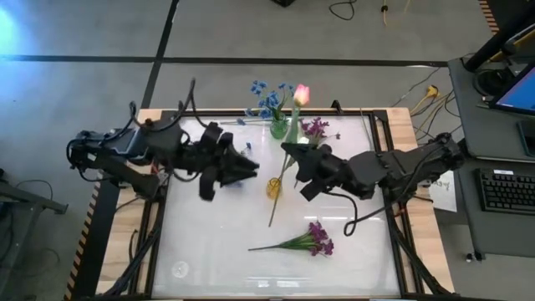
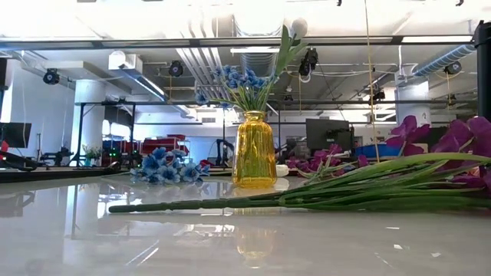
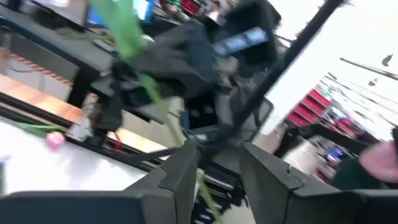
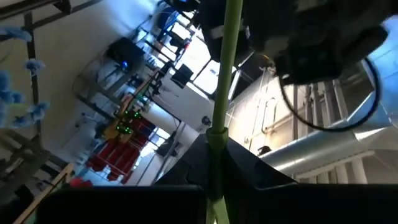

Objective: Sort flowers into vase by color
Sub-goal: Put the left pink flower into the yellow vase

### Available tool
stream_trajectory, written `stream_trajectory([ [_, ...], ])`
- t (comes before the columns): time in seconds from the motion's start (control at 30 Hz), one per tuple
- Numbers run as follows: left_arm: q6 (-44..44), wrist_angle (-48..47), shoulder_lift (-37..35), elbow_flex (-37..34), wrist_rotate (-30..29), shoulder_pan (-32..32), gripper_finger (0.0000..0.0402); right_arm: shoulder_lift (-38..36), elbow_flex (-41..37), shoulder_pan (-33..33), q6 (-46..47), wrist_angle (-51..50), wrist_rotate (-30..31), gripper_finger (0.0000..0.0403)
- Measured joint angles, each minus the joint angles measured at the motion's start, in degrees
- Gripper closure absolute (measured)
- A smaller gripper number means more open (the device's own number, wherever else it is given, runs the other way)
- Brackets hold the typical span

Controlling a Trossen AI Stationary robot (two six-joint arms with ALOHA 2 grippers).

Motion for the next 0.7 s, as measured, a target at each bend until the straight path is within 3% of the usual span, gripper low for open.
stream_trajectory([
  [0.4, -0.7, 2.0, 6.5, 0.0, 1.1, 1.5, 0.0184, 2.1, 0.0, -1.8, -2.1, 0.2, -0.6, 0.0385],
  [0.57, -2.2, 2.7, 7.1, 0.0, 1.2, 2.4, 0.0180, 2.3, 0.0, -2.6, -2.2, 0.2, -0.7, 0.0385],
  [0.7, -2.1, 2.5, 7.4, 0.0, 1.2, 2.4, 0.0214, 2.3, 0.0, -2.9, -2.2, 0.2, -0.6, 0.0385],
])
